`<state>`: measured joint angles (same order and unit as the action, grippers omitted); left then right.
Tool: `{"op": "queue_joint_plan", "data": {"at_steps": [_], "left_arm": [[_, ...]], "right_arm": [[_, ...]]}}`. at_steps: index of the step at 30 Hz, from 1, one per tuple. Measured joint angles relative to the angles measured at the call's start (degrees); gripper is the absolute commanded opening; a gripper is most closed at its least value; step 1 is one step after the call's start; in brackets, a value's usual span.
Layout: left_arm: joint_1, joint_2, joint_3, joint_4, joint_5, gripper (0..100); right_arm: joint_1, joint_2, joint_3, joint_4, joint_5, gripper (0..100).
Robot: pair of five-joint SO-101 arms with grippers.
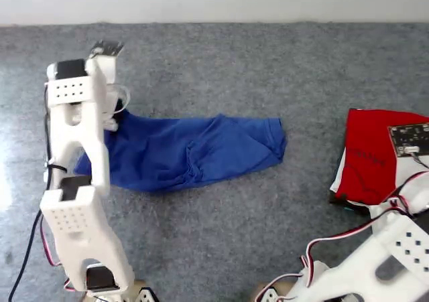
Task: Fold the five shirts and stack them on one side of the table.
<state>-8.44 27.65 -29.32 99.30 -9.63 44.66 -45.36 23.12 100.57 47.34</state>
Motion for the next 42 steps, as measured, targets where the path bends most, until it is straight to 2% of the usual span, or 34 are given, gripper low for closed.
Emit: {"op": "queue_joint_plan", "data": {"at_steps": [4, 10, 14, 19, 26, 33, 39, 42], "left_arm": [[7.03, -4.48, 0.0, 0.0, 3.6, 1], [21.19, -6.51, 0.0, -0.44, 7.03, 1], [29.45, -6.51, 0.0, -4.75, 8.09, 1], [35.34, -5.89, 0.0, -11.34, 8.18, 1], [38.51, 1.58, 0.0, -20.04, 8.35, 3], [38.68, 2.37, -1.05, -22.15, 9.23, 22], [38.59, 2.37, -2.64, -18.55, 10.99, 22], [36.22, 2.37, -4.84, -15.47, 10.99, 16]], "right_arm": [[0.0, 0.0, 0.0, 0.0, 0.0, 0.9], [0.0, 0.0, 0.0, 0.0, 0.0, 0.9], [0.0, 0.0, 0.0, 0.0, 0.0, 0.9], [0.0, 0.0, 0.0, 0.0, 0.0, 0.9], [0.0, 0.0, 0.0, 0.0, 0.0, 0.9], [0.0, 0.0, 0.0, 0.0, 0.0, 0.9], [0.0, 0.0, 0.0, 0.0, 0.0, 0.9], [0.0, 0.0, 0.0, 0.0, 0.0, 0.9]]}}
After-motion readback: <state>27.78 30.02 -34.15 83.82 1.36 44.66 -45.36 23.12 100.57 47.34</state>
